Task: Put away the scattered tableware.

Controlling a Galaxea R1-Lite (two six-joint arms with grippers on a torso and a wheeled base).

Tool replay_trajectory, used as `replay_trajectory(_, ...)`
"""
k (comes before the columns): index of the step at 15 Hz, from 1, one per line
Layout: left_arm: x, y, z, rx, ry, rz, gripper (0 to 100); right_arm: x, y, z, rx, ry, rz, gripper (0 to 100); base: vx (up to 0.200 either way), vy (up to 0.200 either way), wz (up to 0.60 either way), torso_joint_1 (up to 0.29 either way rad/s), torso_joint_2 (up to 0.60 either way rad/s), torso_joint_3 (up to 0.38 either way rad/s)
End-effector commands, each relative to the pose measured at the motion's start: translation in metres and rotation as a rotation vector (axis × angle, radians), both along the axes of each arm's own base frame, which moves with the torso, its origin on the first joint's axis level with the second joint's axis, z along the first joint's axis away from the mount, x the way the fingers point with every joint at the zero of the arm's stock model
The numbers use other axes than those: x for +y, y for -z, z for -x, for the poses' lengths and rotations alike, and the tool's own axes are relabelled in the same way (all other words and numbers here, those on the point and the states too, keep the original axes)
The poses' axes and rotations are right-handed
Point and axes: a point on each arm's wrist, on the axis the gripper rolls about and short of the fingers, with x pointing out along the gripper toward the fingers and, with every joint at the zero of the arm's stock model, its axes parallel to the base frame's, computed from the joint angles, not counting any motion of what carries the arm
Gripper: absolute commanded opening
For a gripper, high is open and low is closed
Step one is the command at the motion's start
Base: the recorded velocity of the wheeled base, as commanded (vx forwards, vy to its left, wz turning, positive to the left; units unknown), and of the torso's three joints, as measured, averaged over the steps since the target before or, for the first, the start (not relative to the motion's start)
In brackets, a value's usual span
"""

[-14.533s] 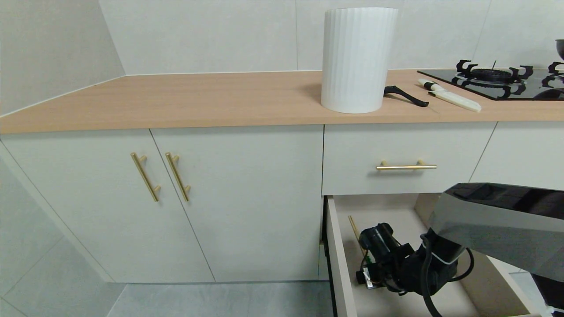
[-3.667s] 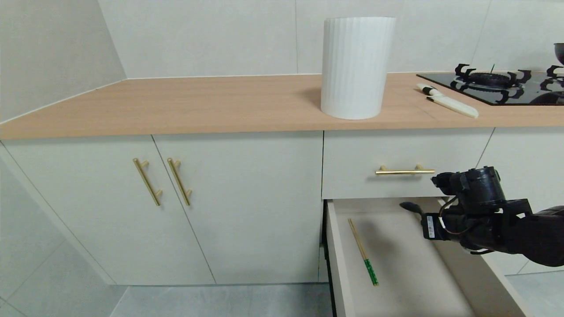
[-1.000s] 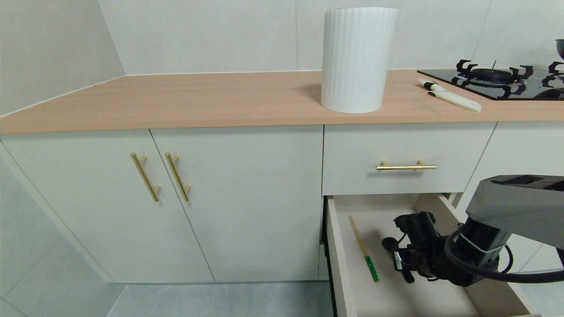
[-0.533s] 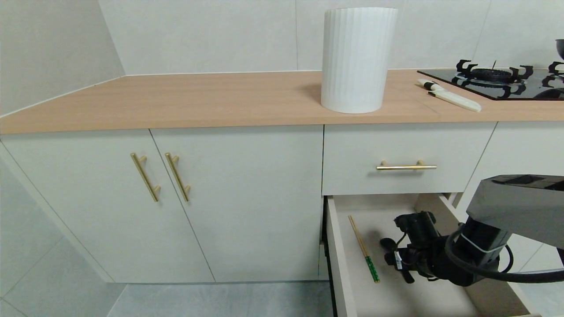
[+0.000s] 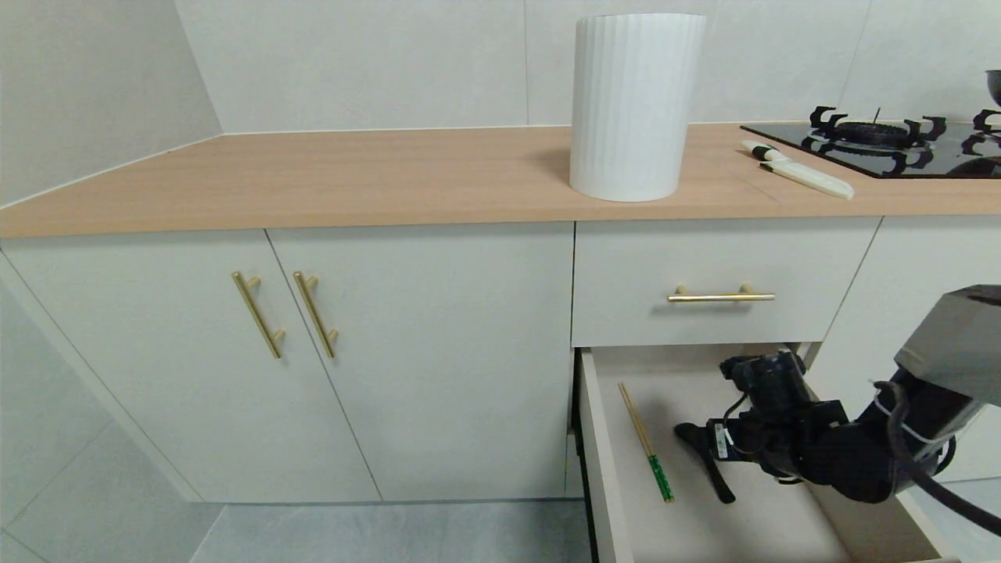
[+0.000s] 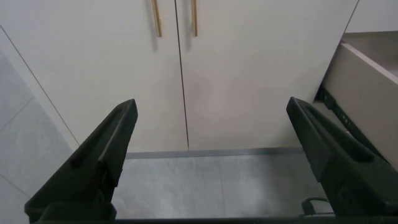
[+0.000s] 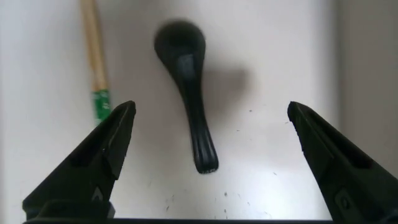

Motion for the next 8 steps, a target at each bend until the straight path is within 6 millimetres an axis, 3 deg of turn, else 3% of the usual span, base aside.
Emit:
replay_trajectory(1, 0.0, 0.0, 0.0, 0.0, 0.0, 0.0, 100, -0.004, -0.042, 0.014, -0.055, -0.015, -0.032, 100, 0.0, 0.0, 0.0, 0.0, 0.0, 0.0)
replay_trajectory(2, 0.0, 0.0, 0.0, 0.0, 0.0, 0.0, 100, -0.005, -0.05, 0.019, -0.044, -0.031, -0.046, 100, 0.0, 0.0, 0.0, 0.0, 0.0, 0.0)
replay_trajectory(3, 0.0, 0.0, 0.0, 0.0, 0.0, 0.0, 100, -0.008, -0.075, 0.035, -0.014, -0.101, -0.105, 100, 0.0, 0.0, 0.0, 0.0, 0.0, 0.0)
replay_trajectory(5, 0.0, 0.0, 0.0, 0.0, 0.0, 0.0, 100, -0.012, -0.102, 0.053, 0.046, -0.154, -0.146, 100, 0.0, 0.0, 0.0, 0.0, 0.0, 0.0)
replay_trajectory(8, 0.0, 0.0, 0.0, 0.0, 0.0, 0.0, 100, -0.016, -0.118, 0.066, 0.076, -0.159, -0.141, 100, 0.0, 0.0, 0.0, 0.0, 0.0, 0.0)
